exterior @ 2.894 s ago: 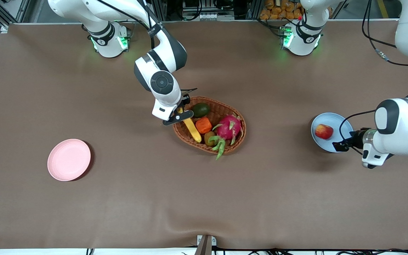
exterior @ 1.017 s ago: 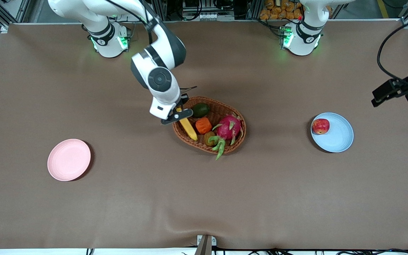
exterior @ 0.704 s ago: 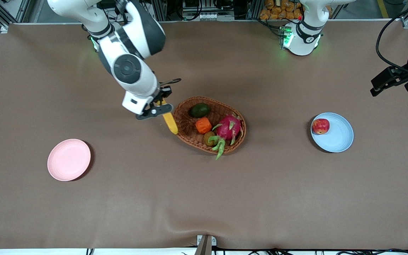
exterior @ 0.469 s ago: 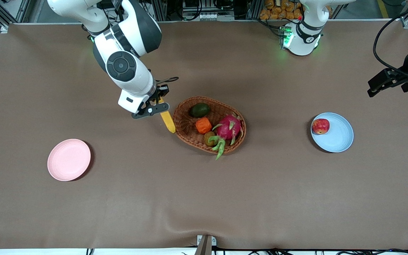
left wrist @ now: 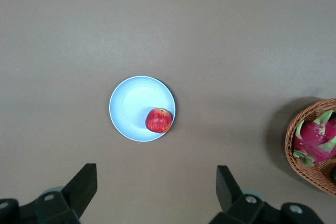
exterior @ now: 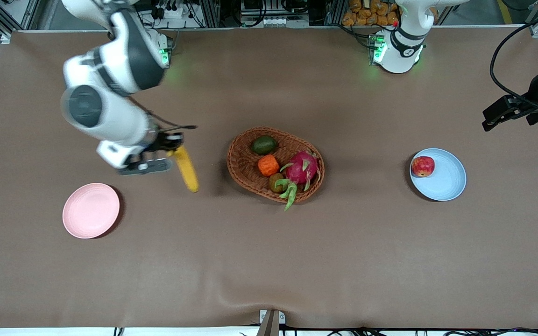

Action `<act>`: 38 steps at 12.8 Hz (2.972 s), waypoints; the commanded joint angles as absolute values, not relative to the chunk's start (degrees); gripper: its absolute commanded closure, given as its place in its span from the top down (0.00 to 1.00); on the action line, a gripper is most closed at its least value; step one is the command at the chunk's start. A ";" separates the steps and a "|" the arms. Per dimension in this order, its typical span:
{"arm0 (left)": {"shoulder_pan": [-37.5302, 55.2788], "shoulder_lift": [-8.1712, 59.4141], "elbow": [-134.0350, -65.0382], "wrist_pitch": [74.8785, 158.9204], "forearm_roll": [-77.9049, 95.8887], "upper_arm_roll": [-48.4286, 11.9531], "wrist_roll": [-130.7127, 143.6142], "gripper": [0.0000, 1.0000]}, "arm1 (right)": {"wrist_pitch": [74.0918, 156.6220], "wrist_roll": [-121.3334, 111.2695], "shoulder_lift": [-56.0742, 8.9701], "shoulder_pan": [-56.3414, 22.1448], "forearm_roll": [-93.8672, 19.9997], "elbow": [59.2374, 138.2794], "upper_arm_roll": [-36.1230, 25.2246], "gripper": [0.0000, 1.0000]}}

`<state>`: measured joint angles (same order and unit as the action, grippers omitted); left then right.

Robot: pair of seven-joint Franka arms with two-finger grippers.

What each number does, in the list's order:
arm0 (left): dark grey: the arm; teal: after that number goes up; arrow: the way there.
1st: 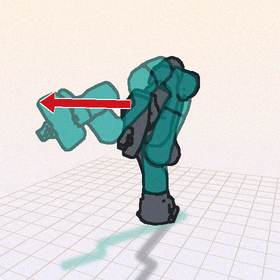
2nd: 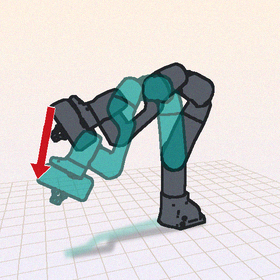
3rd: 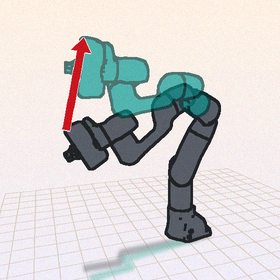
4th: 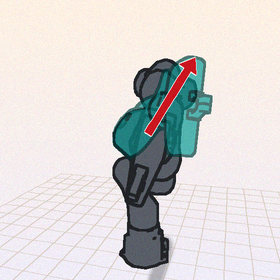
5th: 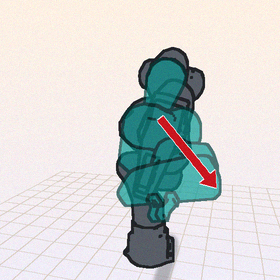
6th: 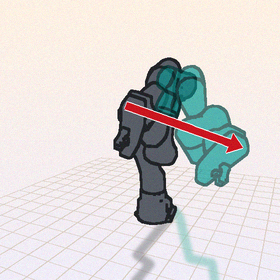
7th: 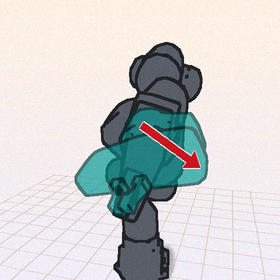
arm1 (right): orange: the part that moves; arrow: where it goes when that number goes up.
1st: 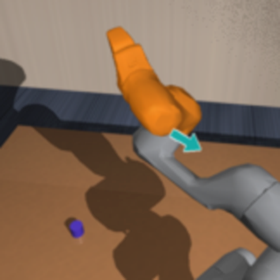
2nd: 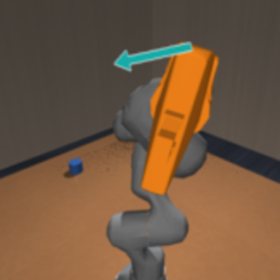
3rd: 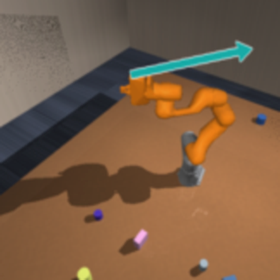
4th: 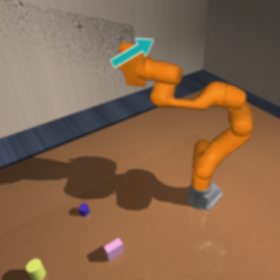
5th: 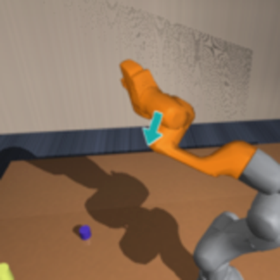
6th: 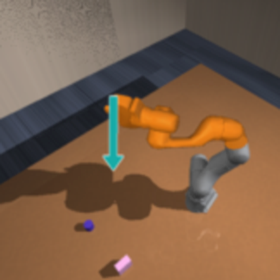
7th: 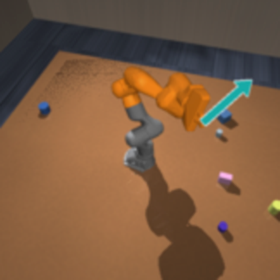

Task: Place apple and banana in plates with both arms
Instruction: 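Carry the banana with the right gripper over the pink plate, then lower the banana onto the pink plate and open the right gripper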

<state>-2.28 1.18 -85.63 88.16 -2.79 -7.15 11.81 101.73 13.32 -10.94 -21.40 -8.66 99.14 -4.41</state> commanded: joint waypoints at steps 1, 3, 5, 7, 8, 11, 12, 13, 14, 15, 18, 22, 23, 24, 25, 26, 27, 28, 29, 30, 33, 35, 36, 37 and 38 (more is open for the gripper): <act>-2.46 0.88 -85.43 88.24 -2.20 -6.86 10.63 1.00 | 101.86 9.34 -8.61 -11.64 -7.13 99.14 -3.78 0.00; -2.46 0.44 -85.34 88.07 -2.20 -6.77 10.63 1.00 | 105.45 3.02 -9.22 -4.87 -3.09 99.23 -3.78 0.00; -2.64 0.18 -85.34 87.89 -2.11 -6.42 10.37 1.00 | 107.91 -2.96 -9.93 0.94 -1.51 99.23 -3.78 0.00; -2.55 0.18 -85.34 87.89 -2.11 -6.59 10.46 1.00 | 112.83 -7.98 -12.64 5.52 0.35 99.32 -3.78 0.00; -2.55 0.18 -85.34 87.80 -2.11 -6.77 10.46 1.00 | 114.85 -9.56 -14.48 7.19 0.35 99.32 -3.78 0.00; -2.55 0.09 -85.34 87.72 -2.20 -6.86 10.37 1.00 | 116.62 -10.46 -20.20 8.88 -0.70 99.40 -3.60 0.00; -2.46 0.09 -85.34 87.71 -2.28 -6.86 10.37 1.00 | 119.24 -10.46 -21.35 8.70 -0.79 99.67 -3.60 0.00; -2.46 0.09 -85.34 87.63 -2.29 -6.94 10.37 1.00 | 120.05 -10.37 -21.97 8.61 -0.88 99.75 -3.52 0.00; -2.46 0.09 -85.34 87.63 -2.29 -6.94 10.37 1.00 | 120.15 -10.37 -22.58 8.53 -0.88 99.67 -3.43 0.00; -2.46 0.09 -85.34 87.63 -2.37 -6.86 10.37 1.00 | 120.15 -10.37 -22.76 8.44 -0.88 99.75 -3.34 0.00; -2.29 0.18 -85.52 87.63 -2.29 -6.94 10.55 1.00 | 120.06 -10.28 -24.17 8.26 -1.67 99.76 -3.34 0.02; -2.29 0.18 -85.43 87.54 -2.29 -6.94 10.55 1.00 | 119.62 -10.28 -24.17 8.17 -1.67 99.84 -3.34 1.00; -2.29 0.18 -85.43 87.54 -2.29 -6.94 10.55 1.00 | 119.53 -10.28 -24.17 8.17 -1.67 100.10 -3.34 1.00; -2.29 0.18 -85.43 87.54 -2.29 -6.94 10.55 1.00 | 119.53 -10.28 -24.17 8.17 -1.67 100.19 -3.34 1.00; -2.29 0.18 -85.43 87.54 -2.29 -6.94 10.55 1.00 | 119.53 -10.28 -24.17 8.17 -1.67 100.20 -3.34 1.00; -2.29 0.18 -85.43 87.54 -2.29 -6.94 10.63 1.00 | 119.53 -10.28 -24.17 8.17 -1.67 100.20 -3.34 1.00; -2.29 0.09 -85.43 87.54 -2.29 -6.94 10.63 1.00 | 119.44 -10.28 -24.08 8.17 -1.67 100.20 -3.34 1.00; -2.29 0.09 -85.43 87.37 -2.29 -6.94 10.55 1.00 | 119.36 -10.37 -23.82 8.26 -1.67 100.11 -3.34 1.00; -2.29 0.09 -85.43 87.10 -2.29 -6.94 10.55 1.00 | 119.27 -10.46 -23.21 8.17 -1.67 100.11 -3.34 1.00; -2.20 0.09 -85.43 86.84 -2.29 -6.94 10.55 1.00 | 119.01 -10.55 -22.16 8.09 -1.67 100.02 -3.25 1.00; -2.28 0.09 -85.43 86.75 -2.29 -6.94 10.55 1.00 | 116.47 -13.18 -14.36 7.21 -1.58 99.84 -3.08 1.00; -2.29 0.00 -85.34 86.75 -2.20 -7.12 10.55 1.00 | 112.35 -13.18 -8.21 6.33 -1.58 99.84 -3.08 1.00; -2.37 0.00 -85.34 86.75 -2.11 -7.12 10.46 1.00 | 108.50 -13.01 -5.48 5.89 -1.58 99.76 -3.08 1.00; -2.37 -0.35 -85.34 86.75 -2.11 -7.12 10.46 1.00 | 104.28 -12.57 -3.10 5.71 -1.50 99.76 -3.08 1.00; -2.37 -1.05 -85.34 86.75 -2.11 -7.03 10.46 1.00 | 101.37 -12.57 -1.51 5.71 -1.49 99.67 -2.99 1.00</act>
<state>-2.33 0.68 -85.37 87.56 -2.79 -7.17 11.42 105.08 -12.02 -5.62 5.99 -1.15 97.77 -2.90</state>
